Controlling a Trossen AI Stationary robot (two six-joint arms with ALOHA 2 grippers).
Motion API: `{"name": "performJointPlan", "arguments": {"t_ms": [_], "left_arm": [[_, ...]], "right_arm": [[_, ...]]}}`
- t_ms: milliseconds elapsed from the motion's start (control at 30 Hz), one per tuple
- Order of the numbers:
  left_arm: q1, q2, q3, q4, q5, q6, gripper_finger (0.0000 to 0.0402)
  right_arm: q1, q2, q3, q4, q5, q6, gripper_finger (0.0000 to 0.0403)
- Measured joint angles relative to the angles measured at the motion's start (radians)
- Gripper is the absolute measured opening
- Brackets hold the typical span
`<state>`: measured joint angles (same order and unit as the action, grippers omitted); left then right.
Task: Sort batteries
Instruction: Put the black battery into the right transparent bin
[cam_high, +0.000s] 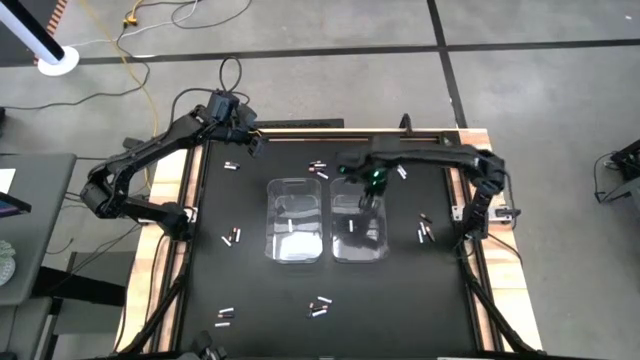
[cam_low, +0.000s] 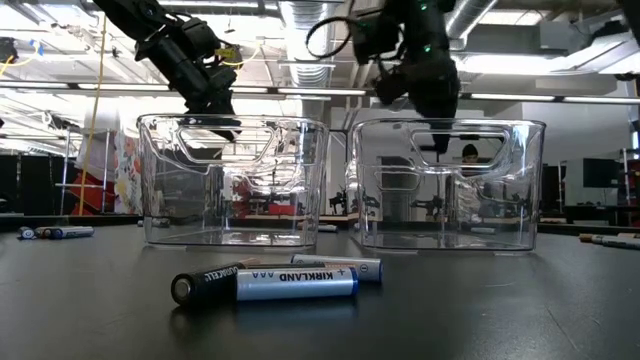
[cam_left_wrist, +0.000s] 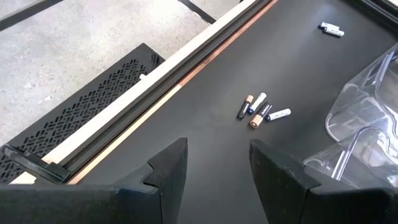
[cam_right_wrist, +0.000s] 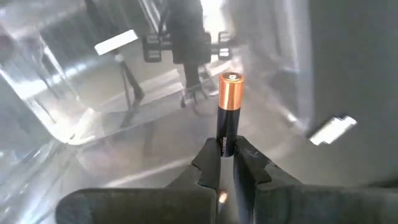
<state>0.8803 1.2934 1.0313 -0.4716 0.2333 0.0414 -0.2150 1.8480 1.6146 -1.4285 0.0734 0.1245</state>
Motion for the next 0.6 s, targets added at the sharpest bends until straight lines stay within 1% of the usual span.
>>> {"name": "performJointPlan", "arguments": {"t_ms": [100,200,400,600], "left_arm": [[0.000,0.000,0.000,-0.001,0.000,0.000,0.0169],[0.000,0.000,0.000,-0.004,0.000,0.011,0.0169],[0.000,0.000,0.000,-0.012,0.000,0.026,0.0169],[0.000,0.000,0.000,-0.012,0.000,0.026,0.0169]], "right_arm": [[0.041,0.058,0.000,0.021,0.000,-0.002,0.0036],[0.059,0.098,0.000,0.056,-0.014,-0.002,0.0036],[0.056,0.151,0.000,0.137,-0.090,-0.010,0.0036],[0.059,0.171,-0.001,0.135,-0.130,-0.029,0.0036]]}}
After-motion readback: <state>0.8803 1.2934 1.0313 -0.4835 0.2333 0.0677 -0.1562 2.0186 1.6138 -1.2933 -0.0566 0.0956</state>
